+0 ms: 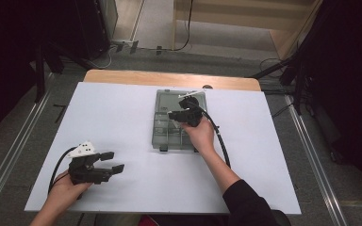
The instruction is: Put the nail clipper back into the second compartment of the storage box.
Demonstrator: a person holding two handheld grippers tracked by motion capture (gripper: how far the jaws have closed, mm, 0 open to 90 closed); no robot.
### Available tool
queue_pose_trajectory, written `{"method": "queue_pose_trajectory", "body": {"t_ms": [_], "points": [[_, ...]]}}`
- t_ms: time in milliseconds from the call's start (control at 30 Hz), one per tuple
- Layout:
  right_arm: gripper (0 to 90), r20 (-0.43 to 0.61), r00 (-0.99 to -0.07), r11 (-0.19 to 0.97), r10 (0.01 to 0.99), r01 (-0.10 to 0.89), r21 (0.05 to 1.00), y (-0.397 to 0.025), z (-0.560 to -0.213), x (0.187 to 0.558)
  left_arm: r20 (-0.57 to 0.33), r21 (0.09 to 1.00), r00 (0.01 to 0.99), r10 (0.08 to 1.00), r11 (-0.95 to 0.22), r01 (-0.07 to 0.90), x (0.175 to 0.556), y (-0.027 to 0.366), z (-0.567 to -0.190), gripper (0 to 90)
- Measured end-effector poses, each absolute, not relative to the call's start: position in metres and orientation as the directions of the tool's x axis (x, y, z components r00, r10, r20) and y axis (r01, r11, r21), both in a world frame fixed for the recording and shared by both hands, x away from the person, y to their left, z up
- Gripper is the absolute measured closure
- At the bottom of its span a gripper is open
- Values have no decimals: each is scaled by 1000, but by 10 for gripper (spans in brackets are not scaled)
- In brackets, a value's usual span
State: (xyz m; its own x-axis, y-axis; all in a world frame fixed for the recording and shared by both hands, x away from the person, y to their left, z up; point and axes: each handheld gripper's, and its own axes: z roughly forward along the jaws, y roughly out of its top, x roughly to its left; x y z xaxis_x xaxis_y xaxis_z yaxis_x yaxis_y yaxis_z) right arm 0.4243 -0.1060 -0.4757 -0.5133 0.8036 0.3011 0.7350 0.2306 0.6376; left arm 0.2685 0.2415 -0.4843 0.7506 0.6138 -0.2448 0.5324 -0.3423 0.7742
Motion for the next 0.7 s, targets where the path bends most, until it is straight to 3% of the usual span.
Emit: {"method": "queue_pose_trajectory", "body": {"t_ms": [367,700], "points": [[774,275,-517,275,811,752,599,-107,-481,421,-242,773,758,605,-352,528,271,239,-485,295],[606,288,-565,278,774,710,647,-116,-472,412,-286,745,746,601,-350,568,278,233,-486,295]]}}
